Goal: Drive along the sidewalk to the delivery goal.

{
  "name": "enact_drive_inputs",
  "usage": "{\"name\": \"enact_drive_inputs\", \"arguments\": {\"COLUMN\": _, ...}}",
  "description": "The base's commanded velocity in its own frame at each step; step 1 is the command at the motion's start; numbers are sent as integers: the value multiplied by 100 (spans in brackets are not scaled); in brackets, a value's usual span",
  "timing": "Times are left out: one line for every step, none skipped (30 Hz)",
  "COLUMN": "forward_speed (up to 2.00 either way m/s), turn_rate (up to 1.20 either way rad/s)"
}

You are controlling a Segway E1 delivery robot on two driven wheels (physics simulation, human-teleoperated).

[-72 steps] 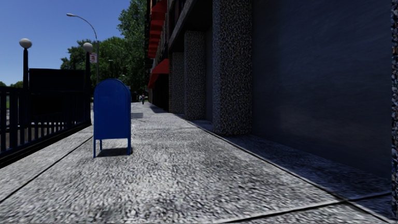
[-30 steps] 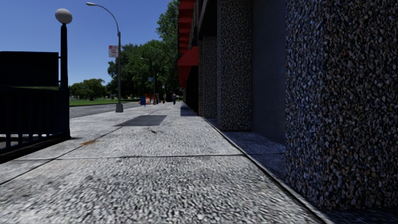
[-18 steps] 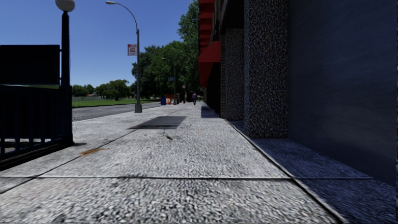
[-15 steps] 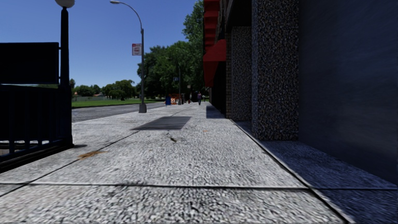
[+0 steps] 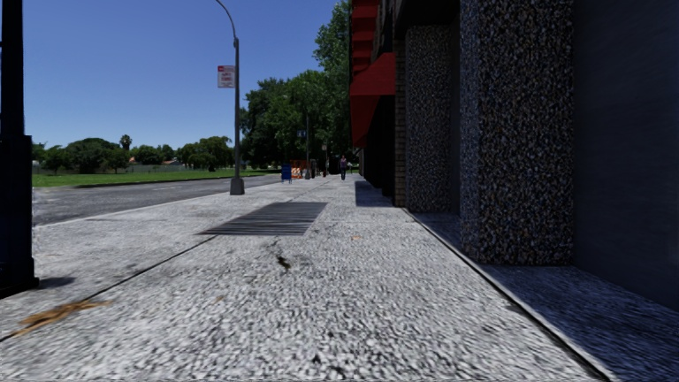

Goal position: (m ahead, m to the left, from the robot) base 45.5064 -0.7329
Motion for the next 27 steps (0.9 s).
{"name": "enact_drive_inputs", "arguments": {"forward_speed": 200, "turn_rate": 0}}
{"name": "enact_drive_inputs", "arguments": {"forward_speed": 200, "turn_rate": 0}}
{"name": "enact_drive_inputs", "arguments": {"forward_speed": 200, "turn_rate": 0}}
{"name": "enact_drive_inputs", "arguments": {"forward_speed": 200, "turn_rate": 0}}
{"name": "enact_drive_inputs", "arguments": {"forward_speed": 200, "turn_rate": 0}}
{"name": "enact_drive_inputs", "arguments": {"forward_speed": 200, "turn_rate": 0}}
{"name": "enact_drive_inputs", "arguments": {"forward_speed": 200, "turn_rate": 0}}
{"name": "enact_drive_inputs", "arguments": {"forward_speed": 200, "turn_rate": 0}}
{"name": "enact_drive_inputs", "arguments": {"forward_speed": 200, "turn_rate": 0}}
{"name": "enact_drive_inputs", "arguments": {"forward_speed": 200, "turn_rate": 0}}
{"name": "enact_drive_inputs", "arguments": {"forward_speed": 200, "turn_rate": 0}}
{"name": "enact_drive_inputs", "arguments": {"forward_speed": 200, "turn_rate": 0}}
{"name": "enact_drive_inputs", "arguments": {"forward_speed": 200, "turn_rate": 0}}
{"name": "enact_drive_inputs", "arguments": {"forward_speed": 200, "turn_rate": 0}}
{"name": "enact_drive_inputs", "arguments": {"forward_speed": 200, "turn_rate": 0}}
{"name": "enact_drive_inputs", "arguments": {"forward_speed": 200, "turn_rate": 0}}
{"name": "enact_drive_inputs", "arguments": {"forward_speed": 200, "turn_rate": 0}}
{"name": "enact_drive_inputs", "arguments": {"forward_speed": 200, "turn_rate": 0}}
{"name": "enact_drive_inputs", "arguments": {"forward_speed": 200, "turn_rate": 0}}
{"name": "enact_drive_inputs", "arguments": {"forward_speed": 200, "turn_rate": 0}}
{"name": "enact_drive_inputs", "arguments": {"forward_speed": 200, "turn_rate": 0}}
{"name": "enact_drive_inputs", "arguments": {"forward_speed": 200, "turn_rate": 0}}
{"name": "enact_drive_inputs", "arguments": {"forward_speed": 200, "turn_rate": 0}}
{"name": "enact_drive_inputs", "arguments": {"forward_speed": 200, "turn_rate": 0}}
{"name": "enact_drive_inputs", "arguments": {"forward_speed": 200, "turn_rate": 0}}
{"name": "enact_drive_inputs", "arguments": {"forward_speed": 200, "turn_rate": 0}}
{"name": "enact_drive_inputs", "arguments": {"forward_speed": 200, "turn_rate": 0}}
